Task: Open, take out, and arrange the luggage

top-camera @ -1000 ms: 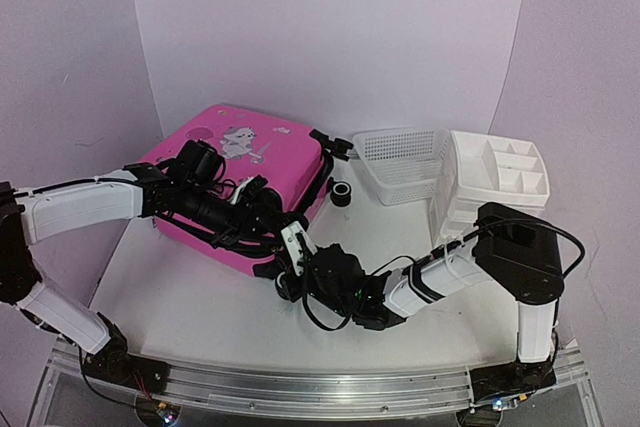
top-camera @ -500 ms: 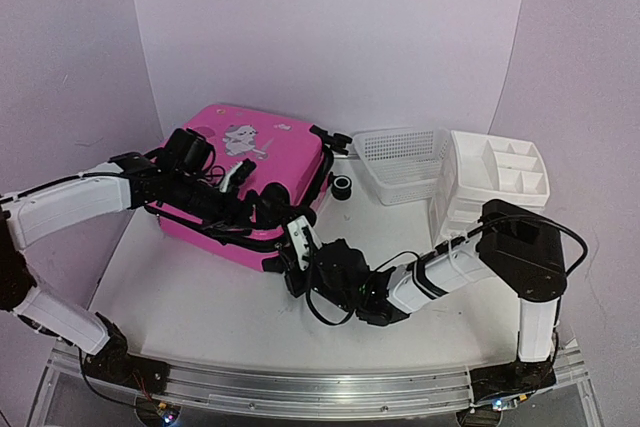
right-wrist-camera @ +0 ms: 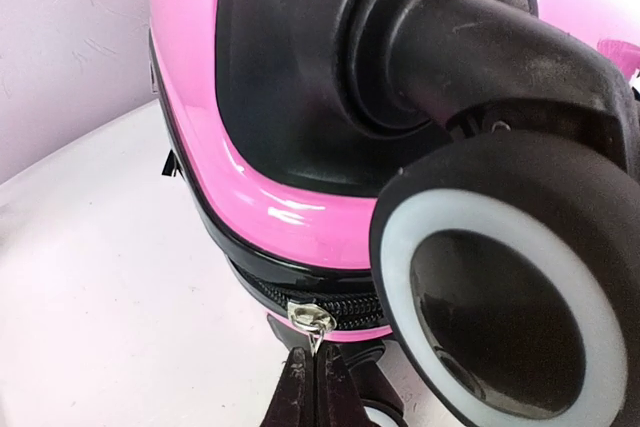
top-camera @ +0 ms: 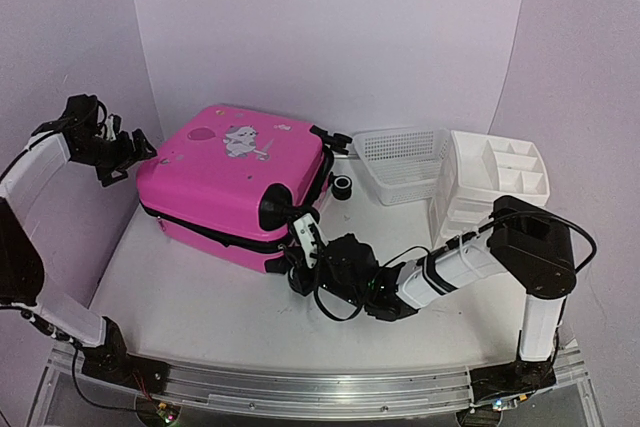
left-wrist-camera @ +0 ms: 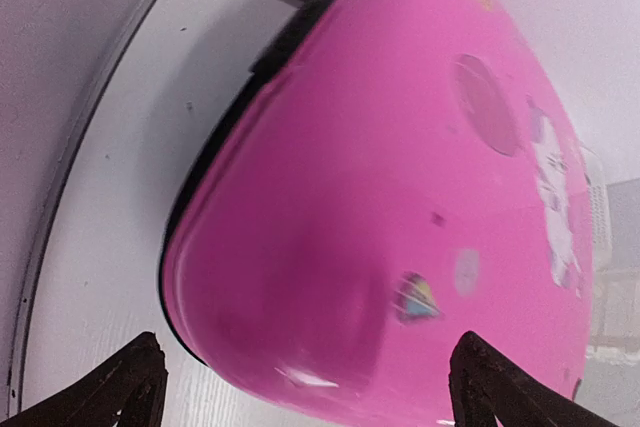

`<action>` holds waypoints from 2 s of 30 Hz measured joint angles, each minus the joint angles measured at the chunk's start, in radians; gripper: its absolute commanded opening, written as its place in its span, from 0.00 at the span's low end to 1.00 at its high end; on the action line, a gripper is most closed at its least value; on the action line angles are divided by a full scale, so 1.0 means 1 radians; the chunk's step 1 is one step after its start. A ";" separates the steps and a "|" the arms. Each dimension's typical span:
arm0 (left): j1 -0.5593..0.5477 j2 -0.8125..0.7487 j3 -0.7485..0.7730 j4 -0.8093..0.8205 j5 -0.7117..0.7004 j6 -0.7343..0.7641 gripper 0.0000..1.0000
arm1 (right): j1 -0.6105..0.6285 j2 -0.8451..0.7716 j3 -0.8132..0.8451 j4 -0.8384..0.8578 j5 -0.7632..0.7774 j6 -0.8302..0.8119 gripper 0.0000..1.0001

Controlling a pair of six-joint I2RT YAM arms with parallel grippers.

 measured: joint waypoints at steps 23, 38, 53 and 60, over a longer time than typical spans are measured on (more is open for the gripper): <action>0.062 0.119 -0.131 0.283 0.082 -0.041 0.75 | 0.068 0.184 0.431 -0.373 0.003 0.109 0.01; -0.032 -0.073 -0.200 0.138 0.112 -0.020 0.90 | 0.113 -0.029 0.512 -0.813 -0.216 0.008 0.98; -0.253 -0.353 -0.283 -0.016 0.192 -0.098 0.90 | -0.386 -0.321 0.523 -1.411 -0.175 -0.058 0.98; -0.441 -0.364 -0.354 -0.016 0.143 -0.192 0.85 | -0.531 -0.009 0.839 -1.449 -0.225 -0.157 0.98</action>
